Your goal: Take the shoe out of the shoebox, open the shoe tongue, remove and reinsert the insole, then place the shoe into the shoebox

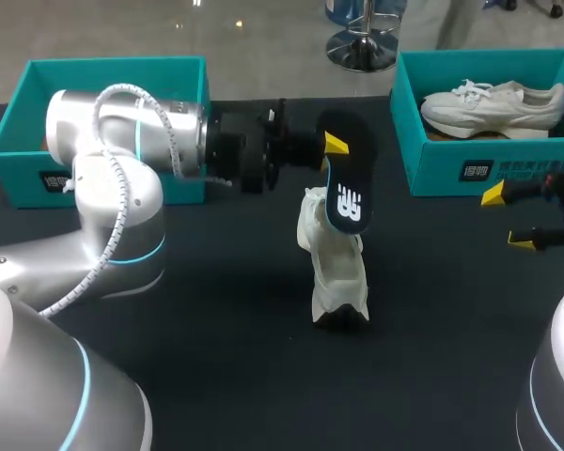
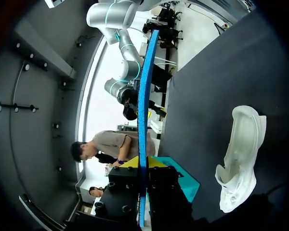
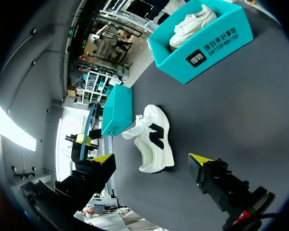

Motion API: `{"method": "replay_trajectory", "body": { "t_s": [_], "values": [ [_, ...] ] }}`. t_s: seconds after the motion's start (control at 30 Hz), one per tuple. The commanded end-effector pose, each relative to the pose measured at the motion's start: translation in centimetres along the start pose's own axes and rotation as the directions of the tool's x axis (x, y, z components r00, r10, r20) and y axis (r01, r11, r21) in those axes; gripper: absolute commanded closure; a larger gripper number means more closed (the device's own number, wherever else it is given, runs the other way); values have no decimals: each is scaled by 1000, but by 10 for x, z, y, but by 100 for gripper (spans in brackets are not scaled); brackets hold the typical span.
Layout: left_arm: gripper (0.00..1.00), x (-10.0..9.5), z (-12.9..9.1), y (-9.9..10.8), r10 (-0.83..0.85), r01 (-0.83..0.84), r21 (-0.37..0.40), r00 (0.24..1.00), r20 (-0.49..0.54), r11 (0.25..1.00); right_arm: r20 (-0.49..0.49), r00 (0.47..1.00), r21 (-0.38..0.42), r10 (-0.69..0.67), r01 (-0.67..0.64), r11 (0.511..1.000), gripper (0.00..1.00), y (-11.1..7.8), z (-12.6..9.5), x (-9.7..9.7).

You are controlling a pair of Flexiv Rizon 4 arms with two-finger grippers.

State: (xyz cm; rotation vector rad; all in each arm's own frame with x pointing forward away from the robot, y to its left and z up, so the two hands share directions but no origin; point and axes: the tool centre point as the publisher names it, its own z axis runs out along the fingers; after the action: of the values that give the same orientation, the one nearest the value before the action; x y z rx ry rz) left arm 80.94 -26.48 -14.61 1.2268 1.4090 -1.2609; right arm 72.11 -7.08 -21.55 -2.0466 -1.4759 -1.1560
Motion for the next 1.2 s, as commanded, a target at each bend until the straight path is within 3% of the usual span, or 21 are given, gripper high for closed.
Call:
{"method": "replay_trajectory", "body": {
  "t_s": [0.03,0.2,0.97,1.2],
  "values": [
    [100,-1,2,0,2,-2,3,1000,-1,1000,1,1000,37,-11,11,999,0,2,-4,-3],
    [100,0,1,-1,2,-2,5,1000,-2,1000,-19,1000,77,-12,14,997,0,4,-7,-6],
    [100,-1,1,-6,2,-2,26,1000,-1,1000,-17,1000,52,1,0,999,0,11,-10,-10],
    [100,-2,-3,-22,-104,105,61,994,-27,993,-17,1000,52,1,0,999,0,11,-10,-10]
  ]
}}
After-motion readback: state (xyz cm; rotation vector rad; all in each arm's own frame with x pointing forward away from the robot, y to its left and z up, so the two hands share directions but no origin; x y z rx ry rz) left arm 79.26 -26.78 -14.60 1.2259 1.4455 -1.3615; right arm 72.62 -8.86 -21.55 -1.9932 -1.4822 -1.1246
